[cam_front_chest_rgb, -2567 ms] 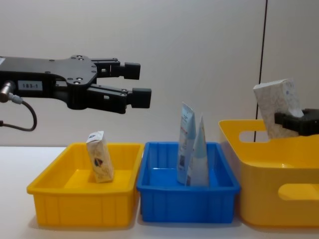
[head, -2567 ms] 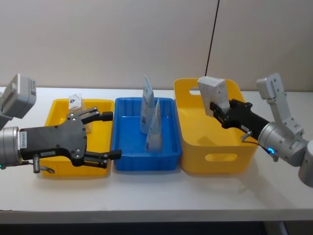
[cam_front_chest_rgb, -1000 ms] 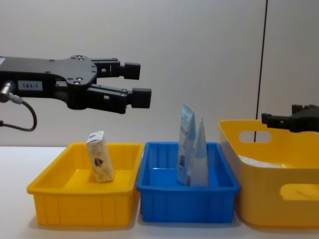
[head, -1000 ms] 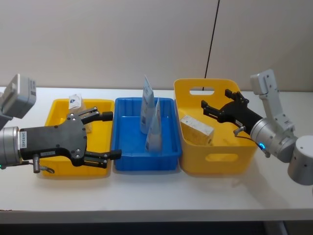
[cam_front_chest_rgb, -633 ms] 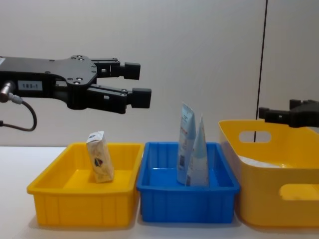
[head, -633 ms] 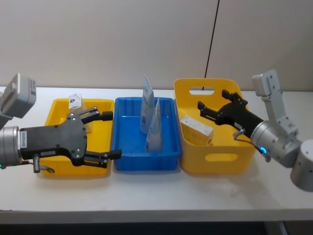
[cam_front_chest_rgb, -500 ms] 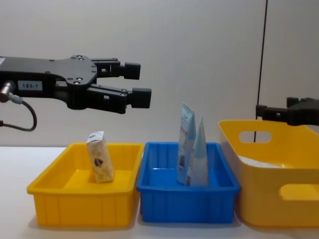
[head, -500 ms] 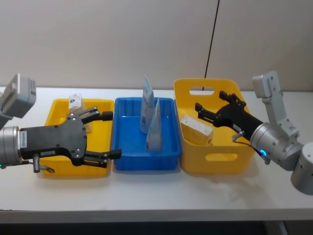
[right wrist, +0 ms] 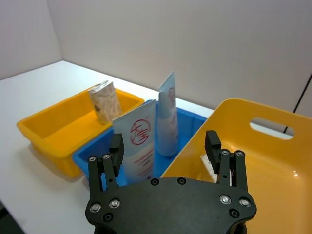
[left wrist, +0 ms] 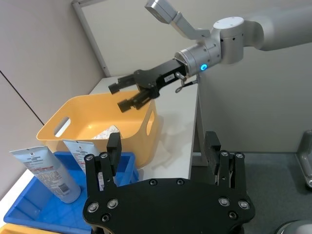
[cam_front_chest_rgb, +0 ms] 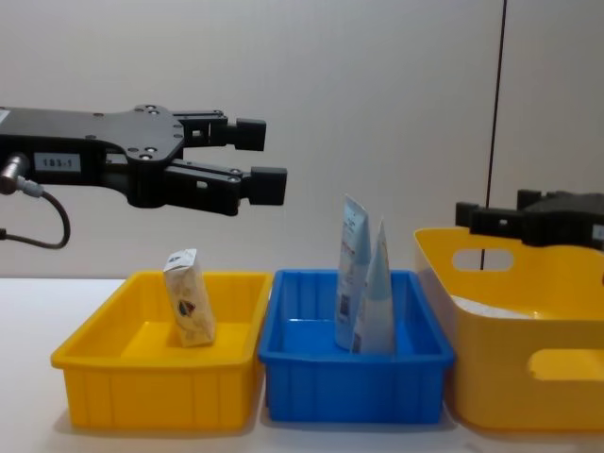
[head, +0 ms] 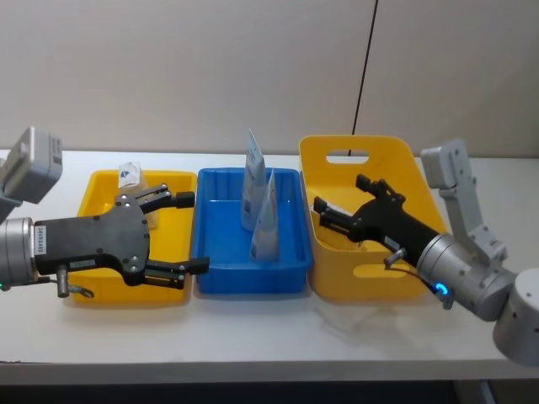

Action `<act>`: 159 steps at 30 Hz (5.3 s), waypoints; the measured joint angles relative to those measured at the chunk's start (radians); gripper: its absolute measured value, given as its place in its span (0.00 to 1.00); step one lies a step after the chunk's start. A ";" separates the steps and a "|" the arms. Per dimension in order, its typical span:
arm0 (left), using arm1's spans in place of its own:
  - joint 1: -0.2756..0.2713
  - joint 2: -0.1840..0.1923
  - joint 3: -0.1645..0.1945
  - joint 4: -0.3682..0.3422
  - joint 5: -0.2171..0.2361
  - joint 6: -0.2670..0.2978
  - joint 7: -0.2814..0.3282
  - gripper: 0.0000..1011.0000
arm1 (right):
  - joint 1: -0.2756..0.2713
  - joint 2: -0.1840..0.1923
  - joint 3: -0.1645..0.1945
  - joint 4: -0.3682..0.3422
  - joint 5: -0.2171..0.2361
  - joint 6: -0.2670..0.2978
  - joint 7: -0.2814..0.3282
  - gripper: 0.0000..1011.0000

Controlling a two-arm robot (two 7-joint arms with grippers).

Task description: Bimanual collaborative sorting of washing and personal care products

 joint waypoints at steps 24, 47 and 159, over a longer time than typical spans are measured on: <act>0.000 0.000 0.000 0.000 0.000 0.000 0.000 0.99 | -0.029 -0.079 -0.051 0.005 -0.106 0.003 -0.104 0.99; 0.000 0.000 0.000 0.000 0.000 0.000 0.000 0.99 | 0.059 -0.185 -0.092 0.186 -0.181 -0.071 -0.112 0.99; 0.000 0.000 0.000 0.000 0.000 0.000 0.000 0.99 | 0.136 -0.291 0.003 0.258 -0.223 -0.136 -0.035 0.02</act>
